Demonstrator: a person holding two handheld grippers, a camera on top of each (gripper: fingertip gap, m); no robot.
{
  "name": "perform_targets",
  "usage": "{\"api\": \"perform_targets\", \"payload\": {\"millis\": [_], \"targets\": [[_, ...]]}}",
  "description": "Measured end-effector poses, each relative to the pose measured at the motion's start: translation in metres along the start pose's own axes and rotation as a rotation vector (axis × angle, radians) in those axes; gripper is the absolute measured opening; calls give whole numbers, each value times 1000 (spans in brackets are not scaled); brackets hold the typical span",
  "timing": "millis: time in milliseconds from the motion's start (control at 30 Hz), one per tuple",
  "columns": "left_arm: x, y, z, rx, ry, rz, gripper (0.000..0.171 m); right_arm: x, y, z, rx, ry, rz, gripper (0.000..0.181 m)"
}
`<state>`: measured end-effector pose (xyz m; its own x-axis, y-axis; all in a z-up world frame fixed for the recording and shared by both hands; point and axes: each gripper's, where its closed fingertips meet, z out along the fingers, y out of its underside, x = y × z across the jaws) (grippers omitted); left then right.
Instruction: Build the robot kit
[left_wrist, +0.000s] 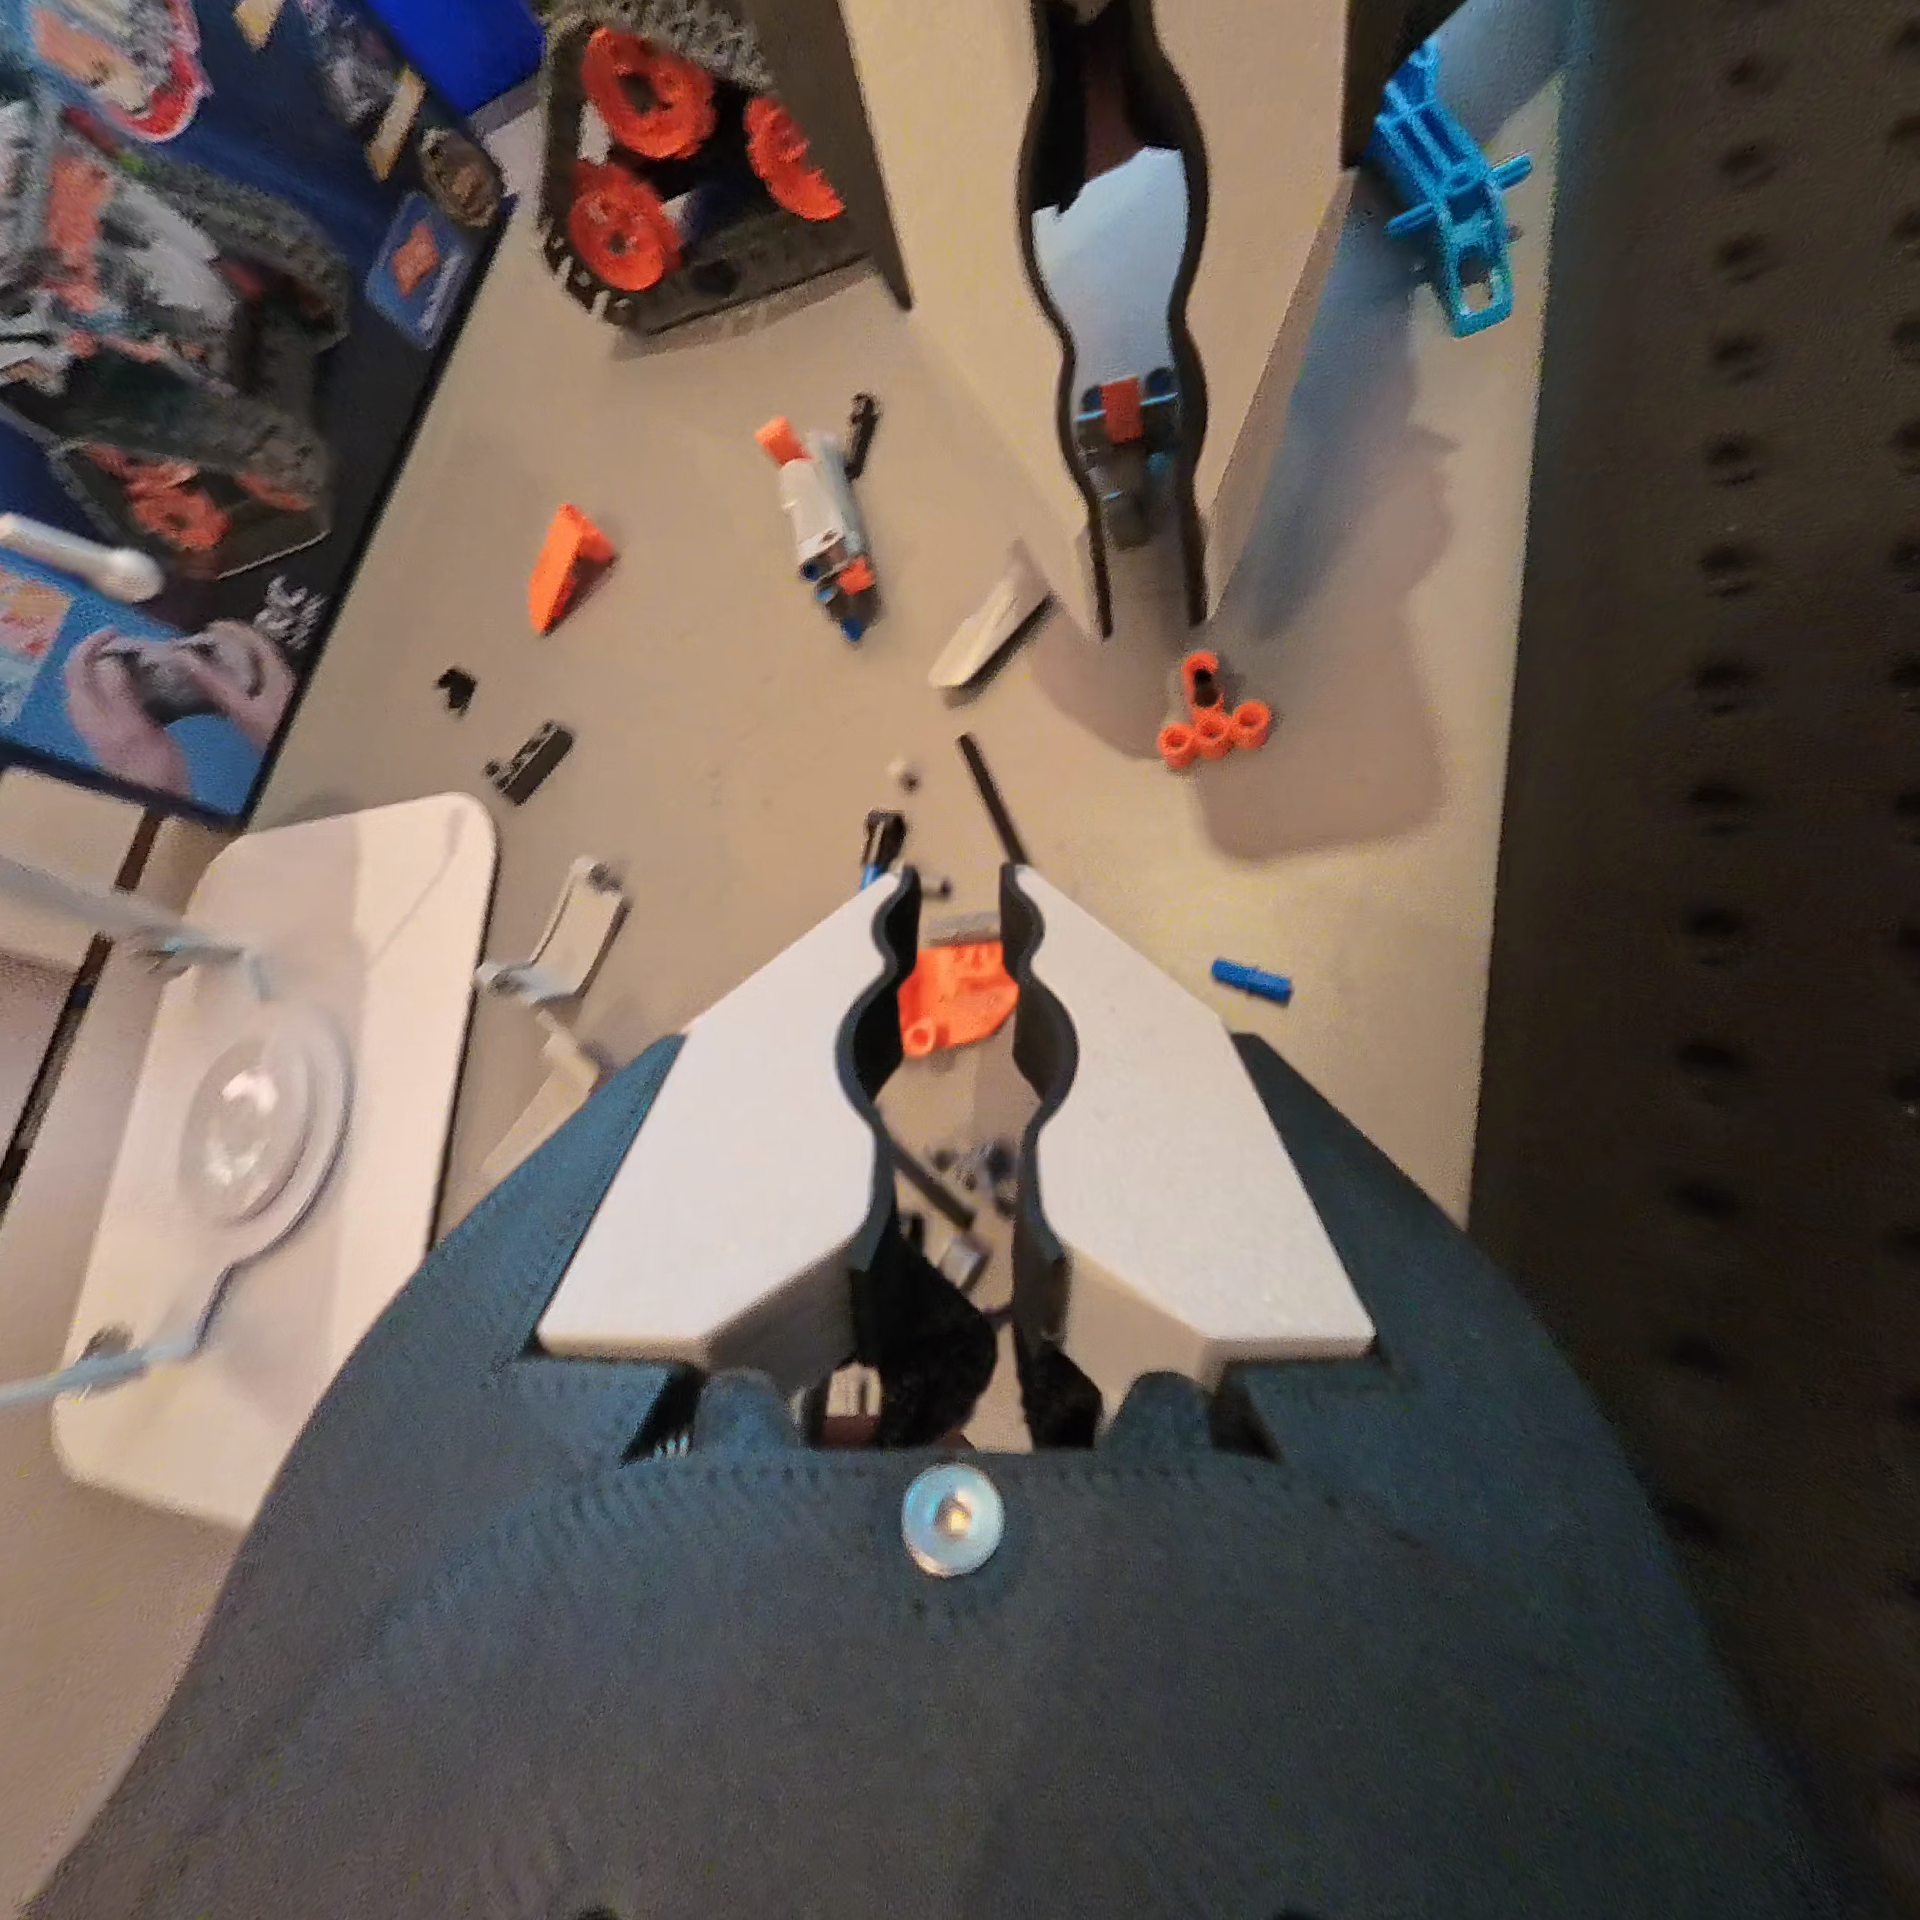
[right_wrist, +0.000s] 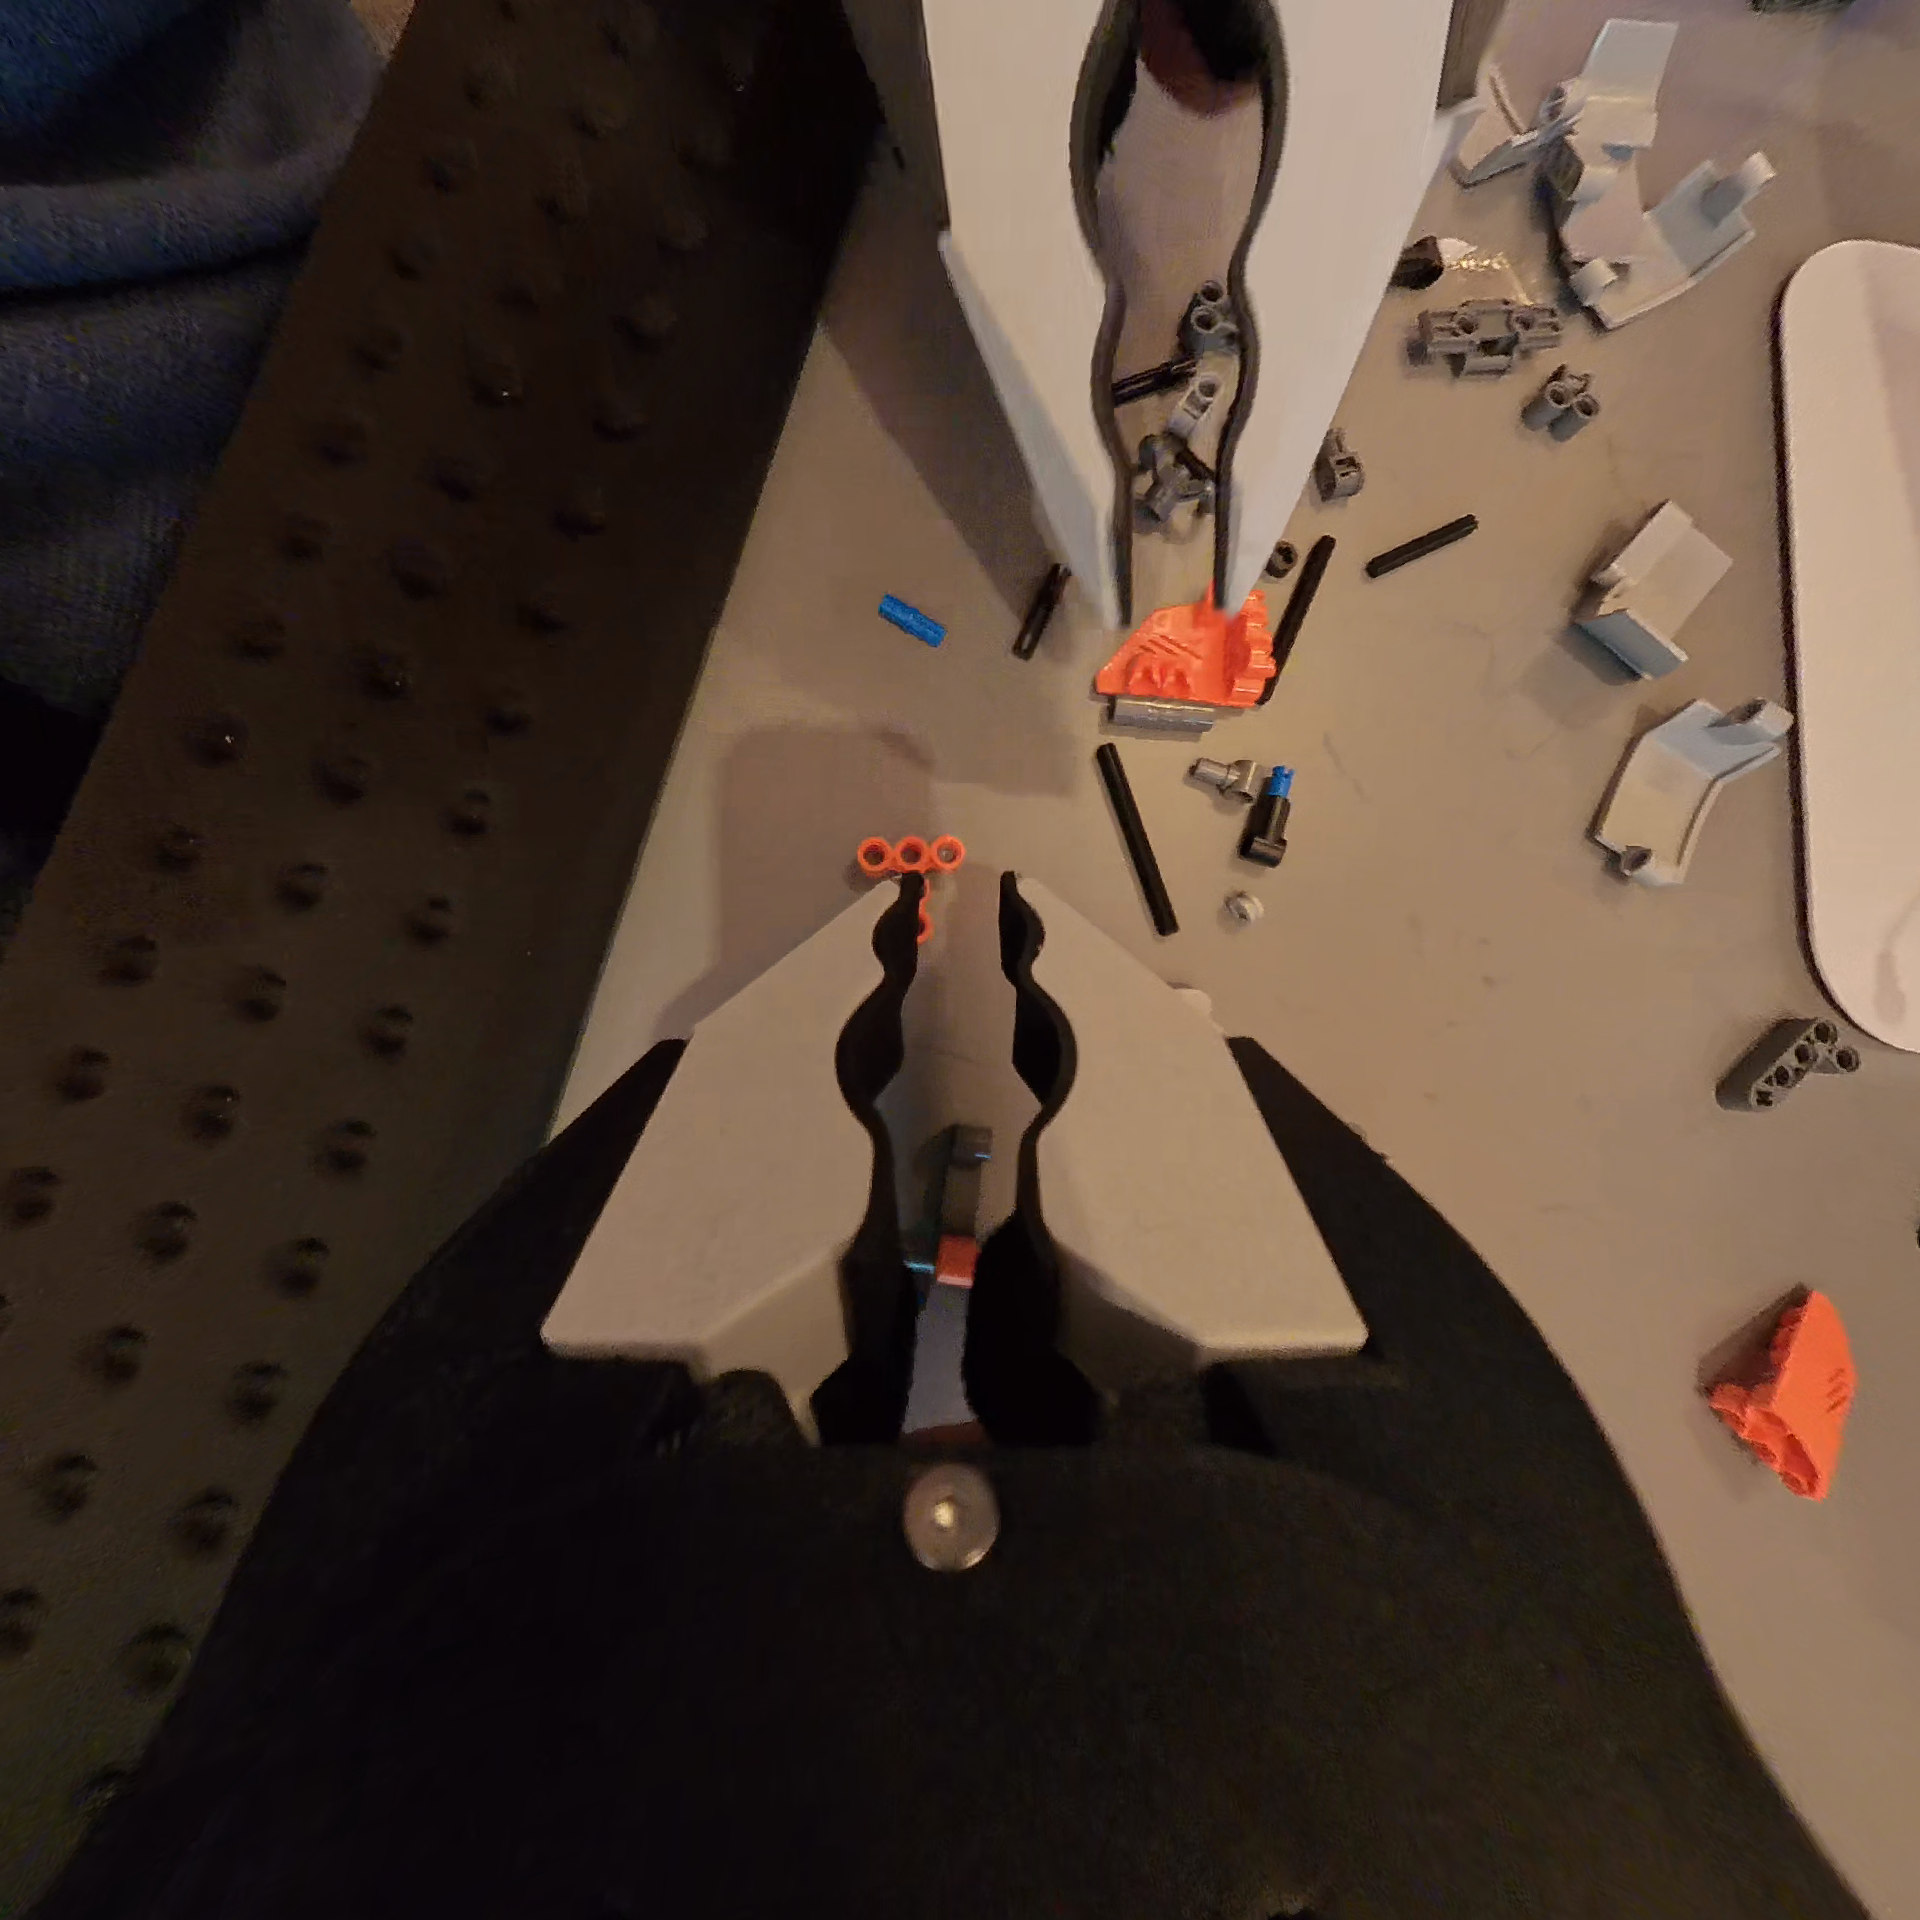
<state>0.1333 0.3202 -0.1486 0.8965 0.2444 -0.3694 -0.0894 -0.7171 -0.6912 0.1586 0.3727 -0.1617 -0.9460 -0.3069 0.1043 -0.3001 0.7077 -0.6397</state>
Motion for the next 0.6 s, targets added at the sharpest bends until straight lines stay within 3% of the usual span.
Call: {"api": "perform_targets", "payload": {"millis": [100, 233, 600], "targets": [[-9, 14, -23, -63, -43, -32, 11, 5, -2, -3, 26, 15, 18, 13], [0, 45, -35, -198, 4, -97, 12, 8, 1, -1, 17, 18, 22, 13], [28, 42, 2, -224, 131, -3, 8, 4, -4, 1, 27, 20, 13, 12]]}}
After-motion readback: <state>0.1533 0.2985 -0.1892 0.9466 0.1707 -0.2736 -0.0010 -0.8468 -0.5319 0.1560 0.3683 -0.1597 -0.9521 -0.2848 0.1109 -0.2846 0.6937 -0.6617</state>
